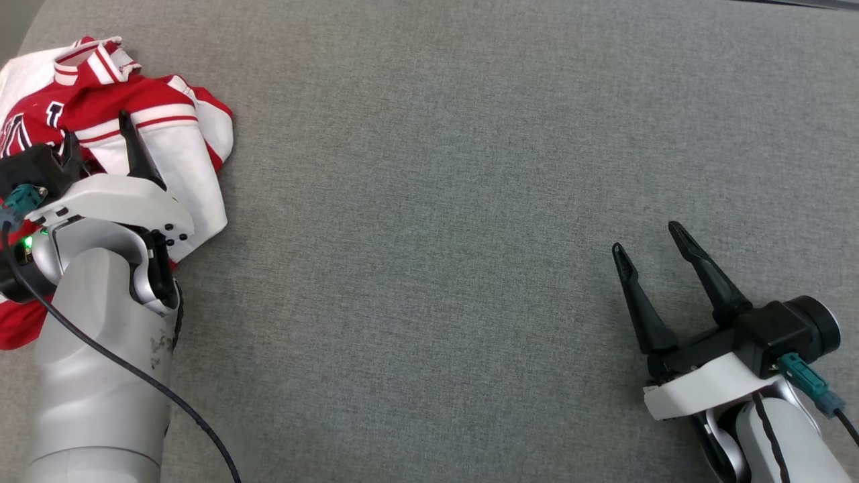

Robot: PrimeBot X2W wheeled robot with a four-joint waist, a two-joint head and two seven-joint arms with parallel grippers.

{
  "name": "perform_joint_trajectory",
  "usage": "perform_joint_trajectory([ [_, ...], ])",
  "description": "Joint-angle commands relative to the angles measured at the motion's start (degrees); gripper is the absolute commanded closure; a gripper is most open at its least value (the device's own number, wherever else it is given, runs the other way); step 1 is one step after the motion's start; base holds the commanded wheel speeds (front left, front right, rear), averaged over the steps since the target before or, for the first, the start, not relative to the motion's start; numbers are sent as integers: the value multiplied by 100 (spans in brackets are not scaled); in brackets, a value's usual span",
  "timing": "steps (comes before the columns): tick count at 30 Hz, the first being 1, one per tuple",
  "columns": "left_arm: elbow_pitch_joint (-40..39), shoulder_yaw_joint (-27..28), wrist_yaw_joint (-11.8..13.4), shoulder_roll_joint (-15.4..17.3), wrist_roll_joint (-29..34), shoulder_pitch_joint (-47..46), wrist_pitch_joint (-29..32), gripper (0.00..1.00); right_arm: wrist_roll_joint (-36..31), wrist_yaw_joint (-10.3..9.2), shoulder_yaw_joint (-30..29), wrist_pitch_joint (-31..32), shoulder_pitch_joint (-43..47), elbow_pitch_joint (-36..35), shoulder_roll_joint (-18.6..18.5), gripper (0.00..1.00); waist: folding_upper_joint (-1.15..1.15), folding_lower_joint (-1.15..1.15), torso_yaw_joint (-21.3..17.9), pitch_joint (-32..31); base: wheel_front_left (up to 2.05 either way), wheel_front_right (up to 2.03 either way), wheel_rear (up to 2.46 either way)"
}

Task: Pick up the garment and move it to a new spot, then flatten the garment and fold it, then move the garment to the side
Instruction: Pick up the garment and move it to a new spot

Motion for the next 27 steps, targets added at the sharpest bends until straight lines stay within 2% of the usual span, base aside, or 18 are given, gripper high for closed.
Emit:
perform_joint_trajectory([
  [1, 241, 3, -33, 62, -33, -144, -19, 0, 20, -2, -12, -27, -84, -14, -21, 0, 0, 0, -38, 31, 0, 0, 0],
  [3, 481, -43, -93, 106, -9, -270, -27, 0, 12, -2, -12, -26, -111, -17, -10, 0, 0, 0, -67, 46, 0, 0, 0],
  [4, 588, -46, -140, 108, -34, -318, -30, 85, 8, -2, -19, -26, -123, -26, 0, 0, 0, 0, -79, 52, 0, 0, 0],
  [5, 679, -52, -164, 119, -40, -363, -31, 100, 9, -2, -26, -26, -137, -28, 6, 0, 0, 0, -88, 54, 0, 0, 0],
  [9, 884, -86, -304, 131, -35, -469, -48, 100, -3, -2, -22, -26, -157, -24, 55, 0, 0, 0, -98, 28, 0, 0, 0],
  [14, 507, -66, -352, 143, 71, -415, -54, 100, 21, -2, -1, -26, -150, 14, 93, 0, 0, 0, -120, -78, 0, 0, 0],
  [21, -660, 10, -485, 87, 251, -117, -52, 100, 82, -2, 2, -26, -28, 87, 243, 0, 0, 0, -241, -502, 0, 0, 0],
  [27, -1543, -76, -740, 24, 411, 167, -52, 100, 143, -2, -64, -27, 196, 143, 412, 0, 0, 0, -462, -1075, 0, 0, 0],
])
